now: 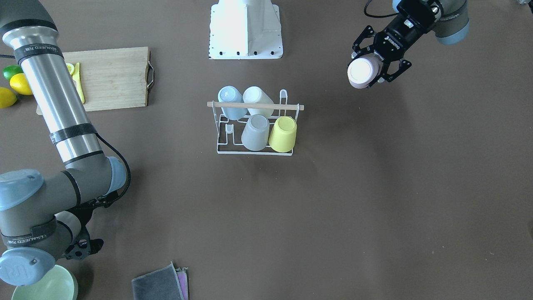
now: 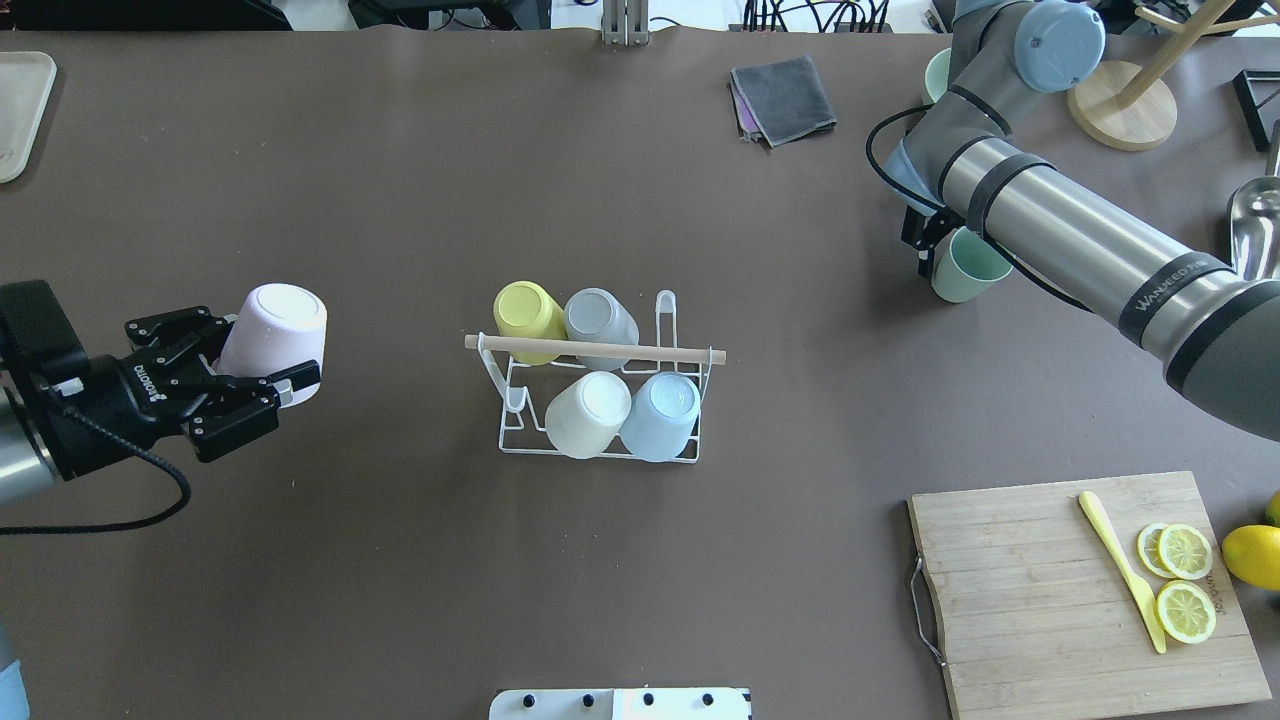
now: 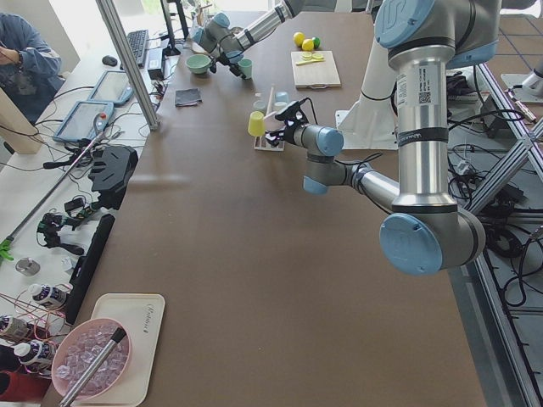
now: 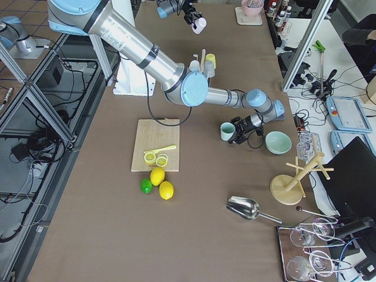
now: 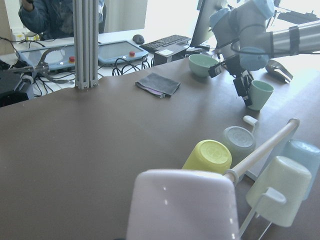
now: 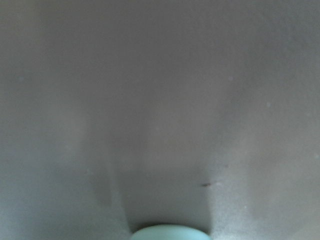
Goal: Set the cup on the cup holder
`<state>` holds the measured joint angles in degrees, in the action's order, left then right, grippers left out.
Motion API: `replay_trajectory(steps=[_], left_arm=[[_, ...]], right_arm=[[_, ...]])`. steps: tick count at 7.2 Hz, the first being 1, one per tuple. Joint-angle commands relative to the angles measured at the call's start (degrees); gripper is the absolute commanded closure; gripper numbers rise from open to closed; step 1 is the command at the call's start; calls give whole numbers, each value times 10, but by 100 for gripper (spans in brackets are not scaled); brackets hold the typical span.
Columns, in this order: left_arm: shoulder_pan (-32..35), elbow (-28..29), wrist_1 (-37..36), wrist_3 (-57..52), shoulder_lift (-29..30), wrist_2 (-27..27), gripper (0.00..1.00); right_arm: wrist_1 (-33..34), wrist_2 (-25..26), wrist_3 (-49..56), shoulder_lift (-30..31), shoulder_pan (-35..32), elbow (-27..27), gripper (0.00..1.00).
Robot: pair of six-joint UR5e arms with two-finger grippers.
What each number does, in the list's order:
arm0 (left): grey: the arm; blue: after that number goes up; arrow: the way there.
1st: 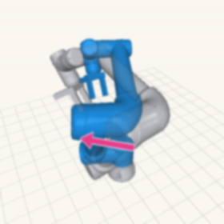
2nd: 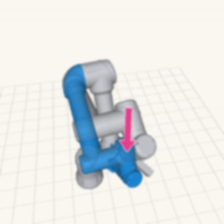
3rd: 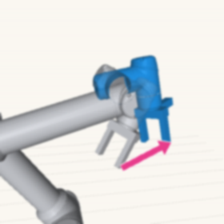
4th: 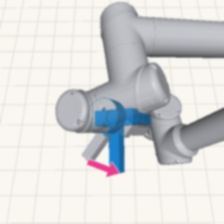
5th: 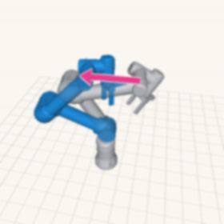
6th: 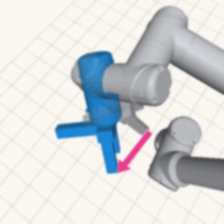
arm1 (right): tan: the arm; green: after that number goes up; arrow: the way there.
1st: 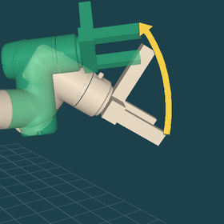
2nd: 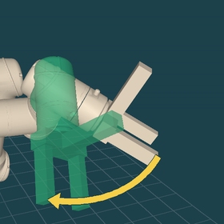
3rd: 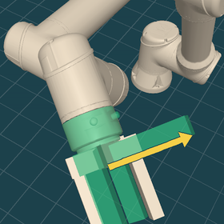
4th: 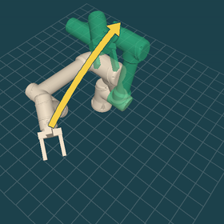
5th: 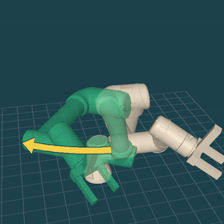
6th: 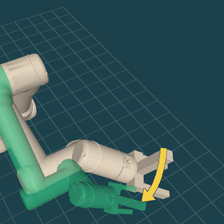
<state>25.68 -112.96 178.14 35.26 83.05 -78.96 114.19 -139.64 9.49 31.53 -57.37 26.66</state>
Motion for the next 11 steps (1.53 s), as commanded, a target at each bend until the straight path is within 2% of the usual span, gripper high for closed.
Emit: replay_trajectory(steps=[1, 2, 3, 4, 5, 6, 9, 11], left_arm=[[-117, -1, 53, -58, 27, 194, 91], [-170, -1, 51, -86, 39, 295, 91], [-209, 2, 46, -93, 63, 323, 87], [-219, 8, 42, -113, 101, 326, 87], [-227, 14, 44, -151, 123, 327, 86], [-224, 39, 43, -153, 149, 333, 86], [-192, 81, 39, -151, 189, 348, 86], [-182, 113, 35, -151, 221, 348, 85]], right_arm=[[17, -4, 0, -3, 1, 0, 0], [23, -3, 0, -3, 3, 0, 0], [31, -3, 0, -2, 4, 0, 0], [32, -1, 1, -2, 5, 2, 2], [32, 5, 1, -3, 5, 3, 55], [48, 9, 7, -8, 5, 6, 100], [70, 9, 27, -19, -8, 8, 100], [70, 3, 26, -23, -20, 51, 100]])
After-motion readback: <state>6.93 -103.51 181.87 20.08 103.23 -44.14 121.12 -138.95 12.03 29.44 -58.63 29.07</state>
